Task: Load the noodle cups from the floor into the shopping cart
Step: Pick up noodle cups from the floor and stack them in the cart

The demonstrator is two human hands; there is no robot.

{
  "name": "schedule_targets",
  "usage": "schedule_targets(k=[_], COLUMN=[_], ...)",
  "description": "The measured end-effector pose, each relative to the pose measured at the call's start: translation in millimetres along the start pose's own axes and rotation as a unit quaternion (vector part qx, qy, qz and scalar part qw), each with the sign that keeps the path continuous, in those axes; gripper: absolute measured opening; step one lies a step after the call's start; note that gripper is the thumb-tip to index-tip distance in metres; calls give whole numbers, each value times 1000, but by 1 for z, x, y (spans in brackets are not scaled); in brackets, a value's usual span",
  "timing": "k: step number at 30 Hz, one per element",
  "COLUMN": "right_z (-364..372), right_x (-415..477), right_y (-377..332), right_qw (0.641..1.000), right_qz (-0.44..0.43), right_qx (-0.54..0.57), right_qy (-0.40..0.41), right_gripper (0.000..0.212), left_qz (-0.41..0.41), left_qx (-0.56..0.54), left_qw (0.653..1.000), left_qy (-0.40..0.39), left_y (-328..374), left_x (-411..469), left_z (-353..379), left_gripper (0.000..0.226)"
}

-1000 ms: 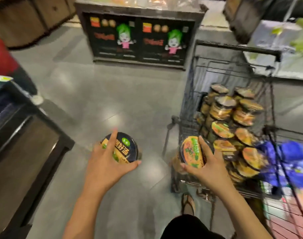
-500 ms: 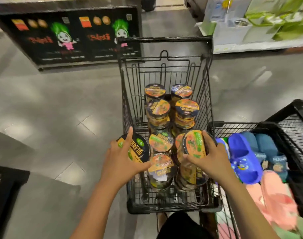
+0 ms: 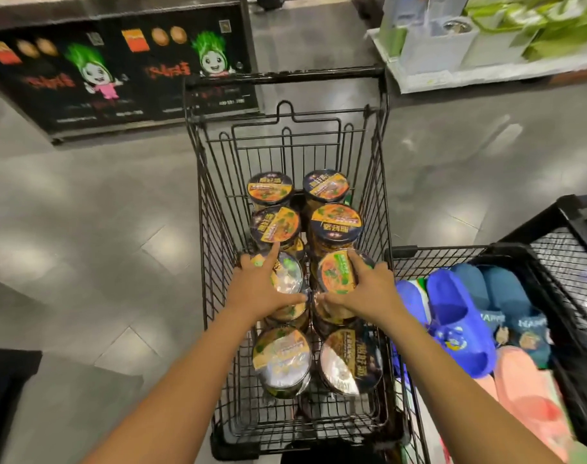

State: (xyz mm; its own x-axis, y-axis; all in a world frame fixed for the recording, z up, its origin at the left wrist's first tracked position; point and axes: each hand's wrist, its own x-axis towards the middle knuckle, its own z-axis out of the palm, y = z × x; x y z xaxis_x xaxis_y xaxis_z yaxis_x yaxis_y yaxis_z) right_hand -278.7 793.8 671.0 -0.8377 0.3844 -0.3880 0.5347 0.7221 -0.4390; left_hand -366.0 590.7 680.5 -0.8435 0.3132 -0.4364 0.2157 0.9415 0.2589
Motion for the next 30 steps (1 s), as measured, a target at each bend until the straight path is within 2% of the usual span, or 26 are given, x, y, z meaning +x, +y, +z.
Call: schedule_targets(k=[7, 11, 13, 16, 19, 22, 25, 28, 30], right_z=[17, 13, 11, 14, 32, 66, 108, 143, 168], right_x=[2, -1, -5, -20, -45, -76, -104, -128, -145], right_y=[0, -4, -9, -20, -39, -67, -100, -135, -156], right_qw=[1000, 998, 994, 988, 984, 985, 980, 956, 932], right_qz=[16, 22, 33, 38, -24, -102, -171, -231, -264], right_qx=[-12, -56, -80, -61, -25, -34, -87, -179, -224], right_qy=[24, 29, 65, 138, 176, 137, 45, -31, -110], right_gripper=[118, 126, 127, 116, 97, 86, 84, 86, 89], left_qz=[-20, -25, -31, -39, -74, -118, -173, -242, -291], left_qx=[42, 24, -3, -29, -49, -59, -78, -103, -105], left_qw=[999, 999, 998, 995, 988, 981, 972, 955, 940], left_qy=[11, 17, 46, 88, 127, 141, 138, 139, 146], left_y=[3, -1, -7, -27, -57, -93, -135, -173, -198], left_x=[15, 13, 7, -17, -53, -94, -138, -183, -214], left_z=[22, 19, 17, 23, 34, 51, 71, 87, 95], left_gripper=[120, 115, 108, 97, 92, 87, 87, 86, 88])
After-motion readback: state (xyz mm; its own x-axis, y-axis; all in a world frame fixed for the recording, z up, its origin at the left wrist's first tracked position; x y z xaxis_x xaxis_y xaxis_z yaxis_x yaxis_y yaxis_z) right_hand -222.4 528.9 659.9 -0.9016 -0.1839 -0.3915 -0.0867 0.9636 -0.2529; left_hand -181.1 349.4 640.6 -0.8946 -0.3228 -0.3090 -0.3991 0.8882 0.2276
